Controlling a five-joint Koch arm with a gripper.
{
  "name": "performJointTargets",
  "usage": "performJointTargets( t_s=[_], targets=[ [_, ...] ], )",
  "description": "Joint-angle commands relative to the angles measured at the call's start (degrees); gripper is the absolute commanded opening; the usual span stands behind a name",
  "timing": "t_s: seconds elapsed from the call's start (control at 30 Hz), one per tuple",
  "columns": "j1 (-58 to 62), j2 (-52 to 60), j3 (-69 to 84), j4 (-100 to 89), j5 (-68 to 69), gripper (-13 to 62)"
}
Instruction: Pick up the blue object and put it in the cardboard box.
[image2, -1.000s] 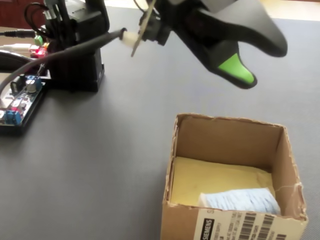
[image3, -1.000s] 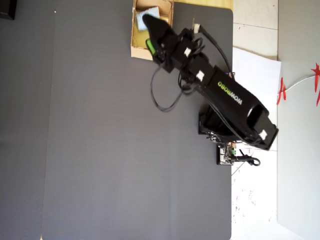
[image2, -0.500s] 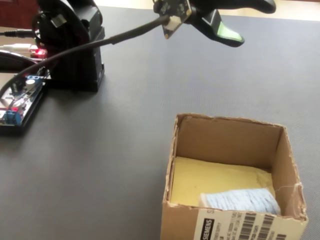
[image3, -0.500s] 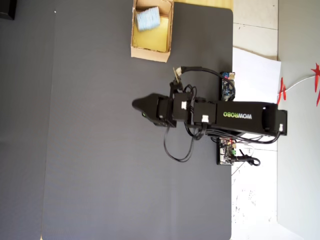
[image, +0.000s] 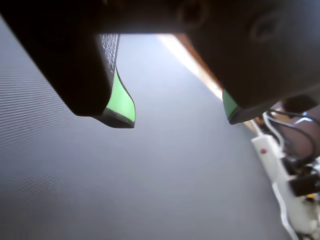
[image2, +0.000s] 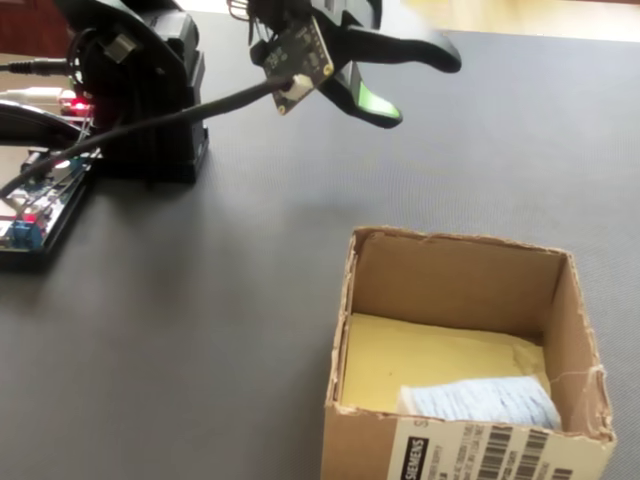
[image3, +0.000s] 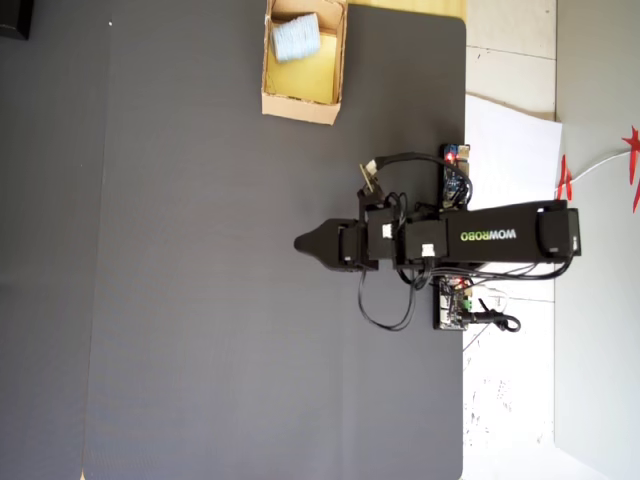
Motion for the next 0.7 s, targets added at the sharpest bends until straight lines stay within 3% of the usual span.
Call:
performJointTargets(
  t_s=[0.0,0.67],
  targets=[
    [-0.2,4.7,0.6,-6.1,4.4,34.7],
    [-0.2,5.2,18.3,-15.0,7.2,34.5]
  ],
)
